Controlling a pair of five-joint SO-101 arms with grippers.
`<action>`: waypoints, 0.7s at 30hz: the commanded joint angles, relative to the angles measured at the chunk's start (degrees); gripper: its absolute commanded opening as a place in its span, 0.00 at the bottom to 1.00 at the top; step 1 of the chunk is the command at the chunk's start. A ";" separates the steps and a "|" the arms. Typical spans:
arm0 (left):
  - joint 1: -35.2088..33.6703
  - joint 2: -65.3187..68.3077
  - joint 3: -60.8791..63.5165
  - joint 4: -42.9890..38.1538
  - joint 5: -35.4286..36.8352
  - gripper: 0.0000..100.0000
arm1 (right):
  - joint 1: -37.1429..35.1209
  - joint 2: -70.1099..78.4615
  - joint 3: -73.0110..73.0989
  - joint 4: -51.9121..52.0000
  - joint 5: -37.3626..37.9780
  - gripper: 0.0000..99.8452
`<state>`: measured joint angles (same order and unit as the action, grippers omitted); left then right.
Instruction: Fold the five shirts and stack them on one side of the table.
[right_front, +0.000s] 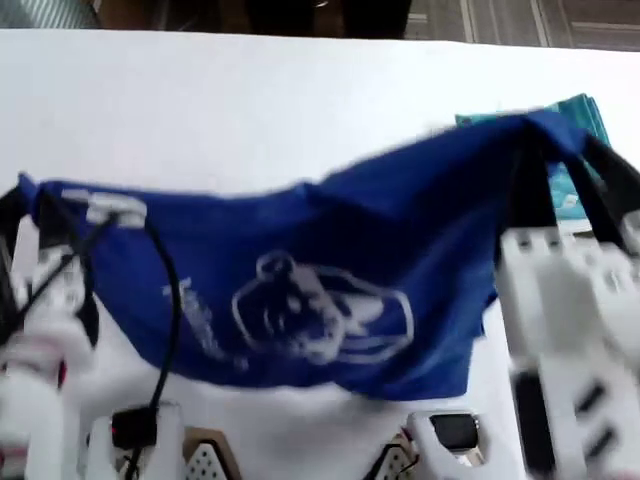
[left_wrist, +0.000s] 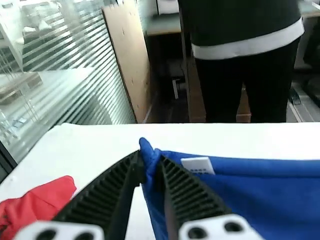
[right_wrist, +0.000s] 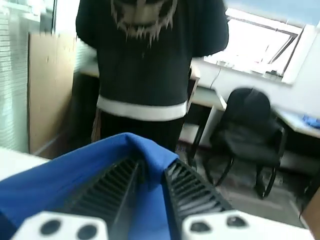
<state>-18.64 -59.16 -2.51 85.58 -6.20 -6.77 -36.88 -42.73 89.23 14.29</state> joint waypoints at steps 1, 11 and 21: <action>-0.26 4.48 2.86 -5.71 0.26 0.03 | 0.04 1.36 8.79 -6.29 -0.62 0.02; 5.10 23.21 4.88 -17.05 0.00 0.03 | 0.13 1.63 34.55 -25.98 -0.09 0.02; 5.45 41.32 3.82 -26.20 -3.16 0.03 | 0.57 7.43 48.44 -43.91 -0.09 0.02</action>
<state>-13.36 -20.66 2.68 61.58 -8.48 -6.68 -32.13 5.63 48.88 14.29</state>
